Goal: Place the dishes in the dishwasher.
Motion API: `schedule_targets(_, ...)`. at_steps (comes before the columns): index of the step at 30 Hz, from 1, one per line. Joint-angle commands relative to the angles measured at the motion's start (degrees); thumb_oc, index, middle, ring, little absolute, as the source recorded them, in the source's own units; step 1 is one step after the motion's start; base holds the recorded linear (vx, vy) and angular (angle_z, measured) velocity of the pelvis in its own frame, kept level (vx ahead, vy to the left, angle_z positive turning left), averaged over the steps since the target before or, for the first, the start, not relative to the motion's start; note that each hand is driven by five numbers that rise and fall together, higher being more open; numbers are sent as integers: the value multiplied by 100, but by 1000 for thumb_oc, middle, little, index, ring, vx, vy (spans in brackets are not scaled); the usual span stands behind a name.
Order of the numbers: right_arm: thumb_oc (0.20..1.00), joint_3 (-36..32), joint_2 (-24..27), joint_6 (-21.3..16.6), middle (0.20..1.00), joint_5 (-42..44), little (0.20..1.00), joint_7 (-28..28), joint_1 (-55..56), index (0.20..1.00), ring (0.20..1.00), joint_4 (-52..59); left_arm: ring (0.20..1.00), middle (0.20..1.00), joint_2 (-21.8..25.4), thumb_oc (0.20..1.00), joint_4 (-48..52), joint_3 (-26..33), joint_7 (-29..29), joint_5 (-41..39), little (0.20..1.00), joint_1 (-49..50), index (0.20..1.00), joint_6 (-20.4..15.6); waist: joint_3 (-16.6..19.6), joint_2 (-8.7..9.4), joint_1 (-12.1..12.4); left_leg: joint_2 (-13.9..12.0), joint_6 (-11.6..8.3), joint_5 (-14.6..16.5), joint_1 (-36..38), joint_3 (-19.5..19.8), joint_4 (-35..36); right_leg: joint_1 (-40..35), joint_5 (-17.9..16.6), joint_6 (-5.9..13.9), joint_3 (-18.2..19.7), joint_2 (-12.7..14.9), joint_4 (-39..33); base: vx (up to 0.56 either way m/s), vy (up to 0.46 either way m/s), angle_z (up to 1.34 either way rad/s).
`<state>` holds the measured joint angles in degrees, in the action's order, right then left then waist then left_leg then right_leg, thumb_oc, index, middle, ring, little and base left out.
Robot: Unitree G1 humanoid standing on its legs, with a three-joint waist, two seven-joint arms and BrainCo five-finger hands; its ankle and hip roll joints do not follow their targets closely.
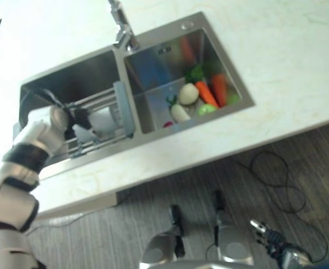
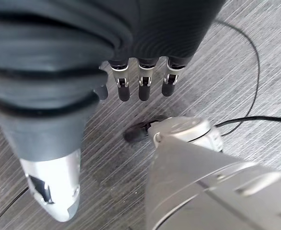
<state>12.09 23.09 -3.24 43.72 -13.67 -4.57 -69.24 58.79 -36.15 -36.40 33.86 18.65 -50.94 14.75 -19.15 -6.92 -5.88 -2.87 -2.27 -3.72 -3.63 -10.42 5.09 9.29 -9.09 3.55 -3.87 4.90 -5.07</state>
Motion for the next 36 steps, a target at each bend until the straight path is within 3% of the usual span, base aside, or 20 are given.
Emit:
schedule_targets(1,1000,208,-50,-88,1000,150,1000,-94,-59,1000,1000,-115,200,200,407,200,-457,-391,242,660,200,95,200,-68,14,215,-14,-179,-45,88,-200,293,-9,-91,62,620,145,563,7,0,0,0)
schedule_targets(8,1000,186,-59,-138,1000,209,1000,-108,-62,1000,1000,-96,200,200,530,200,-218,-588,-259,555,200,-153,200,-339,44,224,-17,-185,-53,100,-183,257,-9,-96,67,619,110,556,7,0,0,0)
schedule_targets(9,1000,190,-77,-152,1000,255,1000,-109,-46,1000,1000,-109,200,200,590,200,-101,-580,-653,413,200,-197,200,-554,76,239,2,-194,-60,102,-183,245,-9,-97,73,618,97,554,7,0,0,0)
schedule_targets(12,1000,163,-134,-171,1000,265,1000,-103,5,1000,1000,-101,200,200,680,200,171,-356,-1511,153,200,-192,200,-711,119,281,46,-197,-68,109,-180,257,-9,-101,77,615,65,549,7,-23,-31,3)
schedule_targets(15,1000,148,-174,-177,1000,258,1000,-97,36,1000,1000,-100,200,200,672,200,244,-123,-1913,187,200,-39,200,-792,154,305,72,-201,-73,111,-173,271,-9,-108,84,606,51,539,7,-10,-14,3)
schedule_targets(21,1000,95,-278,-168,1000,233,1000,-10,183,1000,1000,-72,200,200,852,200,474,763,-3176,81,200,502,200,-1000,341,323,169,-220,-111,112,-96,284,-9,-217,128,574,-95,541,7,-15,-12,7)
schedule_targets(23,1000,52,-285,-159,1000,238,1000,23,248,1000,1000,-52,200,200,1113,200,640,1011,-3622,-52,200,553,200,-1027,433,308,219,-226,-124,125,-49,283,-9,-286,159,572,-162,557,7,-7,-17,6)
schedule_targets(24,1000,-17,-290,-129,1000,195,1000,34,313,1000,1000,-63,200,200,1355,200,743,1338,-4109,-159,200,679,200,-1097,522,288,266,-228,-132,138,22,282,-9,-373,190,567,-223,571,7,14,-36,13)
schedule_targets(27,1000,-110,-343,-63,1000,103,1000,66,419,1000,1000,-148,200,200,1695,200,967,1900,-4635,-127,200,950,200,-1094,723,253,393,-239,-154,170,158,287,-9,-548,266,561,-342,592,7,34,-44,22)
schedule_targets(33,1000,-278,-391,119,1000,17,1000,198,553,1000,1000,-317,200,200,2102,200,1537,3176,-4520,29,200,2129,200,-919,1181,150,683,-275,-199,230,489,389,-9,-998,498,494,-535,568,7,87,-77,16)
schedule_targets(36,1000,-366,-370,222,1000,34,1000,183,583,1000,1000,-411,200,200,2328,200,1702,3720,-4794,-242,200,2611,200,-704,1351,106,819,-286,-221,246,692,510,-9,-1242,633,442,-605,526,7,91,-99,34)
